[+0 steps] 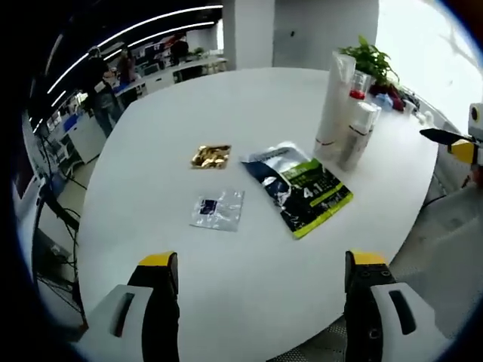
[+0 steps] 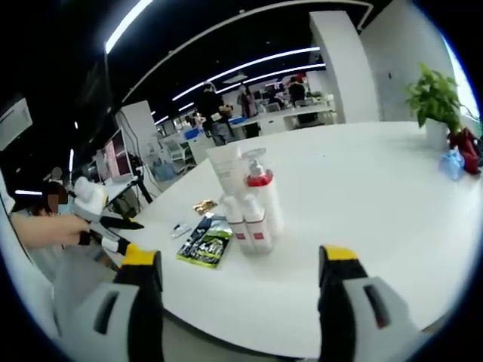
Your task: Arrange the skincare products in the storage area until every visible bottle or jar stands upright without overlapping.
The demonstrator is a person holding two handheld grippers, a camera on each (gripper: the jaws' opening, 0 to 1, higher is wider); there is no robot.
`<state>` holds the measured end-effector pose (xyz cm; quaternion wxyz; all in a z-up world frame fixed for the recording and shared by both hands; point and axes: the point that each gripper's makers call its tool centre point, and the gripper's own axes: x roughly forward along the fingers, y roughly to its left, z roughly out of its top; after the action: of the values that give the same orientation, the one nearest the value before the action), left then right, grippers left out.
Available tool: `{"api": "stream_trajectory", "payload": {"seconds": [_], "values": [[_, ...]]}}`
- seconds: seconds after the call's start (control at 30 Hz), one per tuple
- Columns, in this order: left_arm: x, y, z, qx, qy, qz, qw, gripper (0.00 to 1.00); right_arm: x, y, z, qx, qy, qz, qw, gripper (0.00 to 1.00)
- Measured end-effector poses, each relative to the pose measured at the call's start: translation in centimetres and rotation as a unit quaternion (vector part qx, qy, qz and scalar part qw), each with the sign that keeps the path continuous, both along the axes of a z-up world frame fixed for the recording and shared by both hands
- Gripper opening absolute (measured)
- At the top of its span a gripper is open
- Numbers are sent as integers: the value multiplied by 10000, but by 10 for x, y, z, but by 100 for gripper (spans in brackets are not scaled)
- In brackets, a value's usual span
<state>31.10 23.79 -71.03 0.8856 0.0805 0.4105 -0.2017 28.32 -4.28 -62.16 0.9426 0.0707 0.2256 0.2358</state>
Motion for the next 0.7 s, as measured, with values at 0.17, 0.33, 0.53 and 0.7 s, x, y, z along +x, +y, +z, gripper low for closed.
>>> {"api": "stream_trajectory", "payload": {"seconds": [0.17, 0.33, 0.53, 0.7], "values": [[9, 5, -12, 129, 178, -64, 9997, 87, 0, 0, -2, -114, 24, 20, 9999, 85], [23, 8, -18, 190, 250, -73, 9995, 84, 0, 0, -4, -174, 61, 19, 9998, 85], [39, 9, -21, 348, 273, -144, 9989, 84, 0, 0, -6, -228, 109, 7, 9997, 85], [49, 11, -25, 449, 374, -180, 9981, 83, 0, -1, -8, -276, 135, -6, 9995, 84]]}}
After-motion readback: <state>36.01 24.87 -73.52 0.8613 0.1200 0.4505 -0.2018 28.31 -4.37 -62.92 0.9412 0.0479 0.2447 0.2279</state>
